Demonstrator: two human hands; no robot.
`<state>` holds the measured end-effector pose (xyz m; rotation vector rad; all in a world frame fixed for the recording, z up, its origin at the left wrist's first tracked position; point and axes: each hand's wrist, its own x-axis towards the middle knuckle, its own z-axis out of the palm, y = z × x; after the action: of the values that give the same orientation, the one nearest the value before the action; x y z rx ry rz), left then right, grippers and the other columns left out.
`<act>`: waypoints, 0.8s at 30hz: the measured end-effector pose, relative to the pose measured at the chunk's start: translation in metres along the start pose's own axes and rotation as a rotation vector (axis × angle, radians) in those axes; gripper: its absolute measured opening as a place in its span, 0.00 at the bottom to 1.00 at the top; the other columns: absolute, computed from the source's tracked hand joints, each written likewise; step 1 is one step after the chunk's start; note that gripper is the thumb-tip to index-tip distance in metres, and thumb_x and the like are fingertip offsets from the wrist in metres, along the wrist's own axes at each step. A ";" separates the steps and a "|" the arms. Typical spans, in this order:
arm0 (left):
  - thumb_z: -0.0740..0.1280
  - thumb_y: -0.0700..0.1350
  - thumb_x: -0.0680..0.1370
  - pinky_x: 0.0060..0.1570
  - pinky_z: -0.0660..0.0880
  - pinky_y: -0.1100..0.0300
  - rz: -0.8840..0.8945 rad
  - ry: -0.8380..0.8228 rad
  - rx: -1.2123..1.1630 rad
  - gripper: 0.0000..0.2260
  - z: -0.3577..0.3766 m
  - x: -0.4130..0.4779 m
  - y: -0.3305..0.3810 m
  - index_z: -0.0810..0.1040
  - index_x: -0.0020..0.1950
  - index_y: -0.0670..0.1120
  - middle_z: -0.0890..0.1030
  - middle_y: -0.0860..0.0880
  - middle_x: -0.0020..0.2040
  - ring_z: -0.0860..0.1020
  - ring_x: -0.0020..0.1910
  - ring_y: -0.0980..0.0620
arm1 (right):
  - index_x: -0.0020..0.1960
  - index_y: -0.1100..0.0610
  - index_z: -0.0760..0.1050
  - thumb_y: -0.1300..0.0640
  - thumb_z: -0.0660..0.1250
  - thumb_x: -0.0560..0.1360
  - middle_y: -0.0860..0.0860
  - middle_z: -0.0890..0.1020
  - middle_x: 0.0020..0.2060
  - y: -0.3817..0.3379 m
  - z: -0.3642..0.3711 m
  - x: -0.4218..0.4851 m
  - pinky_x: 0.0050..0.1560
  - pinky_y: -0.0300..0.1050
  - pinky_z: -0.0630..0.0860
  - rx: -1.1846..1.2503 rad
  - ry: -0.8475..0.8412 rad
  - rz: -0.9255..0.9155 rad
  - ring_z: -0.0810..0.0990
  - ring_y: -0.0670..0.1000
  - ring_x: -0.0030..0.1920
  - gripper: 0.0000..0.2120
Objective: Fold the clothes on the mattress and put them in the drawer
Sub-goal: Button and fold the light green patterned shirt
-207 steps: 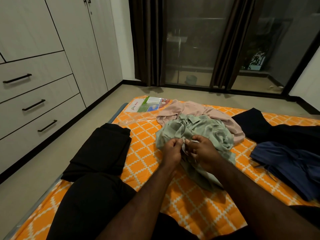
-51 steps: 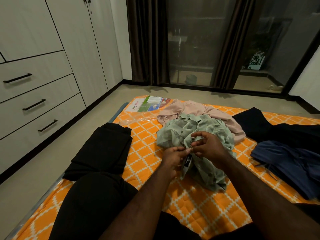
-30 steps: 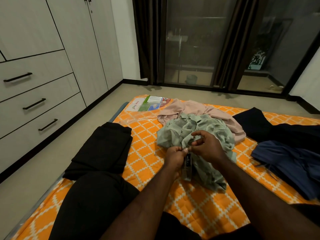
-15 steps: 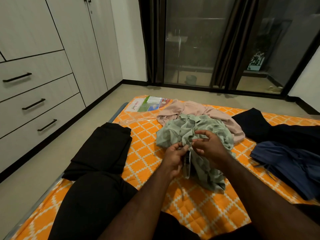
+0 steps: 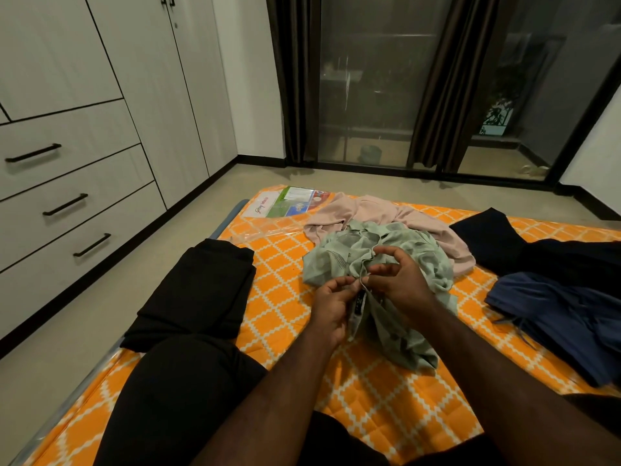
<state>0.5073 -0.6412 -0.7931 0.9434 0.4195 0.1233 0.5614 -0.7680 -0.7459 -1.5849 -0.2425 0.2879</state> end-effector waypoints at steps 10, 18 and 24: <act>0.76 0.43 0.75 0.51 0.83 0.48 0.121 0.098 0.177 0.08 0.003 0.005 -0.006 0.86 0.50 0.39 0.87 0.43 0.46 0.86 0.48 0.44 | 0.61 0.48 0.77 0.65 0.78 0.69 0.49 0.83 0.40 0.011 0.011 -0.006 0.39 0.38 0.80 -0.338 0.205 -0.248 0.84 0.45 0.40 0.24; 0.71 0.42 0.80 0.35 0.76 0.58 0.081 0.218 0.217 0.08 0.002 0.015 -0.006 0.84 0.42 0.41 0.82 0.46 0.34 0.79 0.34 0.49 | 0.61 0.48 0.77 0.64 0.81 0.68 0.50 0.84 0.40 0.019 0.019 -0.005 0.42 0.40 0.82 -0.319 0.182 -0.214 0.85 0.44 0.41 0.26; 0.68 0.45 0.82 0.47 0.82 0.47 0.105 0.157 0.177 0.11 0.005 0.010 -0.005 0.84 0.49 0.37 0.86 0.39 0.44 0.84 0.44 0.40 | 0.63 0.58 0.74 0.73 0.73 0.73 0.57 0.82 0.46 0.006 0.018 -0.006 0.40 0.42 0.82 0.117 0.056 0.012 0.84 0.52 0.45 0.22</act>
<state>0.5183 -0.6449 -0.7977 1.1349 0.5318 0.2601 0.5498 -0.7531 -0.7524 -1.4773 -0.1701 0.2622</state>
